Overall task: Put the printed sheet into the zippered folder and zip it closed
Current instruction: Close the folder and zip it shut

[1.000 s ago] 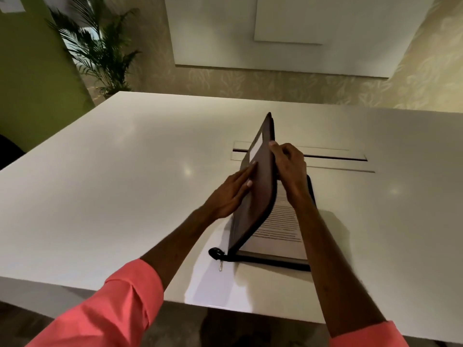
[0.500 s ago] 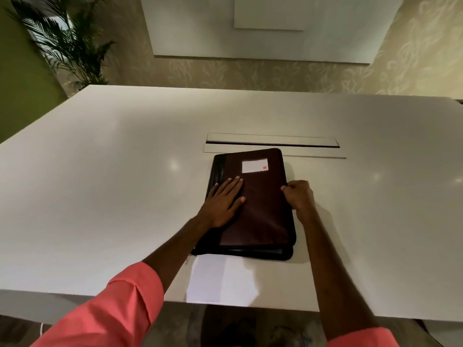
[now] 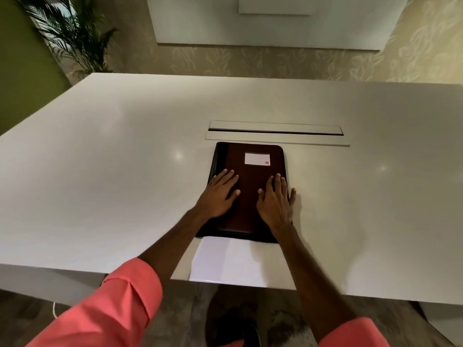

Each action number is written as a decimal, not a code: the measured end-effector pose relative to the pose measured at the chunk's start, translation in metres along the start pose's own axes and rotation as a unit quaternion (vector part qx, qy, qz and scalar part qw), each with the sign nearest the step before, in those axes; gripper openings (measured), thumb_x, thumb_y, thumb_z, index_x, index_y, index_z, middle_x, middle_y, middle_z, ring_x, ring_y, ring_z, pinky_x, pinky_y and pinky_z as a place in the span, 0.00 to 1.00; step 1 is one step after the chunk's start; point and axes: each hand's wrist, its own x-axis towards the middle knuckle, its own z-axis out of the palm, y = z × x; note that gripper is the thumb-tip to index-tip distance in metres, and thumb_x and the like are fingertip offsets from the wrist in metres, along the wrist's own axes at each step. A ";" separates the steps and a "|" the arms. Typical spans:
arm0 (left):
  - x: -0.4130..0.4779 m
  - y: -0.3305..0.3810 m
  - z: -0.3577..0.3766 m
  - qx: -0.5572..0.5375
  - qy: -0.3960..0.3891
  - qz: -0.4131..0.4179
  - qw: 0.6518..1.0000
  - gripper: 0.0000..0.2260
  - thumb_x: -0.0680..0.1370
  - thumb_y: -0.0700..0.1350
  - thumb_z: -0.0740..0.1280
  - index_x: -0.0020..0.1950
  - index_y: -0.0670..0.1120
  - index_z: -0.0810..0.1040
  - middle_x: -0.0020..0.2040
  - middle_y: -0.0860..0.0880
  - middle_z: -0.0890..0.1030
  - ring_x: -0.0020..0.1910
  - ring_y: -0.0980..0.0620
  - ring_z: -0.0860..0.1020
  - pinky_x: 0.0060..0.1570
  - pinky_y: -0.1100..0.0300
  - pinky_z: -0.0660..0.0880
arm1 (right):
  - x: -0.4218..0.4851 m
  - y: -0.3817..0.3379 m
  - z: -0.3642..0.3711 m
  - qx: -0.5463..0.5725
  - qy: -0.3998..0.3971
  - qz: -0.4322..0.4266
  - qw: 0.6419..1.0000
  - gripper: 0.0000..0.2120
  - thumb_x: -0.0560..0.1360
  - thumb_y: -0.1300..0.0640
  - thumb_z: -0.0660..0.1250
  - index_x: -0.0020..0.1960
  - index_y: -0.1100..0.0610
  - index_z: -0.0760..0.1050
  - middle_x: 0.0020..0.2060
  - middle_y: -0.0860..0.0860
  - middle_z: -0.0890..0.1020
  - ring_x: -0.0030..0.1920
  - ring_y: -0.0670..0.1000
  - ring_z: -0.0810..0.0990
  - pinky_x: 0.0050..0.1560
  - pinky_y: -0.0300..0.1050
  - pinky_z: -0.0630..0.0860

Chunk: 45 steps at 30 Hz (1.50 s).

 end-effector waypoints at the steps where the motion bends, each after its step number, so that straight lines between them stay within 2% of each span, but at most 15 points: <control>1: -0.006 -0.004 -0.005 -0.008 0.024 0.008 1.000 0.26 0.89 0.57 0.56 0.84 0.47 0.67 0.86 0.48 0.63 0.88 0.50 0.52 0.86 0.46 0.53 | -0.002 -0.004 0.000 -0.001 -0.003 -0.007 1.000 0.30 0.87 0.45 0.52 0.86 0.56 0.55 0.86 0.57 0.55 0.86 0.57 0.52 0.83 0.66 0.48; 4: -0.031 -0.020 -0.024 -0.022 0.077 0.016 0.997 0.22 0.89 0.55 0.57 0.79 0.46 0.75 0.80 0.49 0.73 0.86 0.50 0.59 0.84 0.51 0.59 | -0.015 -0.027 0.007 0.013 -0.006 -0.027 1.000 0.30 0.87 0.44 0.53 0.85 0.55 0.57 0.85 0.57 0.56 0.86 0.57 0.51 0.83 0.66 0.47; 8: -0.080 -0.037 -0.047 -0.093 0.104 -0.009 0.990 0.18 0.90 0.52 0.55 0.74 0.49 0.79 0.72 0.53 0.80 0.81 0.54 0.66 0.78 0.55 0.67 | -0.043 -0.062 0.023 0.026 0.033 -0.072 0.997 0.29 0.87 0.44 0.52 0.84 0.56 0.61 0.85 0.57 0.60 0.86 0.57 0.51 0.83 0.66 0.48; 12: -0.121 -0.050 -0.054 -0.134 0.122 -0.027 0.983 0.18 0.91 0.50 0.54 0.70 0.50 0.81 0.66 0.53 0.83 0.70 0.53 0.75 0.71 0.51 0.74 | -0.067 -0.094 0.034 0.088 0.056 -0.106 0.989 0.29 0.86 0.44 0.51 0.84 0.56 0.62 0.84 0.56 0.62 0.86 0.57 0.53 0.83 0.62 0.47; 14: -0.136 -0.056 -0.054 -0.156 0.137 -0.025 0.978 0.17 0.89 0.45 0.55 0.68 0.48 0.82 0.65 0.52 0.84 0.68 0.53 0.78 0.70 0.52 0.75 | -0.081 -0.107 0.038 0.129 0.077 -0.124 0.981 0.26 0.86 0.47 0.57 0.81 0.56 0.67 0.81 0.56 0.69 0.83 0.57 0.61 0.82 0.61 0.56; 16: -0.152 -0.060 -0.054 -0.167 0.144 -0.018 0.975 0.17 0.85 0.40 0.58 0.65 0.48 0.84 0.64 0.53 0.84 0.67 0.53 0.78 0.69 0.55 0.75 | -0.098 -0.118 0.039 0.153 0.123 -0.139 0.971 0.19 0.84 0.52 0.64 0.73 0.55 0.75 0.69 0.54 0.79 0.72 0.57 0.74 0.70 0.59 0.72; 17: -0.160 -0.061 -0.052 -0.165 0.138 -0.012 0.976 0.16 0.82 0.37 0.61 0.64 0.49 0.84 0.63 0.53 0.84 0.66 0.53 0.78 0.68 0.56 0.75 | -0.107 -0.122 0.038 0.156 0.149 -0.145 0.966 0.14 0.81 0.55 0.66 0.66 0.55 0.79 0.62 0.53 0.82 0.64 0.56 0.77 0.62 0.55 0.75; 20: -0.177 -0.066 -0.048 -0.139 0.112 0.012 0.984 0.19 0.76 0.33 0.68 0.61 0.51 0.84 0.59 0.56 0.83 0.63 0.54 0.78 0.63 0.56 0.77 | -0.133 -0.130 0.035 0.156 0.179 -0.165 0.957 0.04 0.76 0.54 0.67 0.48 0.52 0.79 0.44 0.48 0.82 0.46 0.50 0.78 0.45 0.46 0.72; 23: -0.180 -0.071 -0.044 -0.103 0.104 0.063 0.987 0.12 0.78 0.38 0.71 0.59 0.51 0.84 0.57 0.55 0.82 0.59 0.53 0.78 0.58 0.53 0.78 | -0.155 -0.136 0.033 0.162 0.135 -0.170 0.963 0.07 0.76 0.49 0.67 0.41 0.51 0.77 0.35 0.45 0.79 0.35 0.46 0.76 0.35 0.42 0.73; 26: -0.180 -0.070 -0.044 -0.089 0.105 0.059 0.989 0.10 0.79 0.42 0.71 0.59 0.52 0.84 0.62 0.54 0.78 0.60 0.52 0.77 0.56 0.54 0.79 | -0.165 -0.138 0.039 0.132 0.094 -0.157 0.974 0.10 0.78 0.45 0.68 0.42 0.50 0.77 0.37 0.44 0.80 0.34 0.45 0.76 0.34 0.42 0.74; 30: -0.177 -0.071 -0.041 -0.081 0.105 0.063 0.989 0.10 0.78 0.41 0.70 0.56 0.51 0.85 0.54 0.55 0.81 0.55 0.52 0.78 0.56 0.53 0.77 | -0.169 -0.139 0.046 0.114 0.080 -0.136 0.981 0.14 0.78 0.39 0.69 0.46 0.50 0.79 0.43 0.45 0.81 0.36 0.47 0.79 0.35 0.43 0.74; 34: -0.177 -0.073 -0.038 -0.091 0.110 0.058 0.988 0.07 0.79 0.43 0.70 0.55 0.50 0.84 0.50 0.54 0.84 0.51 0.51 0.79 0.55 0.52 0.76 | -0.169 -0.145 0.048 0.106 0.094 -0.090 0.986 0.11 0.80 0.47 0.70 0.44 0.52 0.78 0.41 0.47 0.81 0.36 0.51 0.81 0.35 0.45 0.75; 39: -0.178 -0.072 -0.038 -0.087 0.110 0.061 0.988 0.04 0.81 0.47 0.69 0.53 0.50 0.82 0.49 0.53 0.83 0.50 0.51 0.78 0.52 0.51 0.76 | -0.169 -0.152 0.047 0.119 0.086 -0.073 0.986 0.07 0.78 0.53 0.71 0.43 0.53 0.78 0.39 0.48 0.81 0.35 0.51 0.79 0.36 0.43 0.67; 45: -0.178 -0.072 -0.035 -0.068 0.112 0.058 0.990 0.02 0.81 0.46 0.69 0.51 0.48 0.79 0.47 0.53 0.81 0.49 0.48 0.76 0.50 0.47 0.74 | -0.167 -0.153 0.045 0.123 0.071 -0.058 0.988 0.07 0.75 0.55 0.71 0.41 0.54 0.75 0.37 0.49 0.78 0.34 0.51 0.78 0.34 0.48 0.77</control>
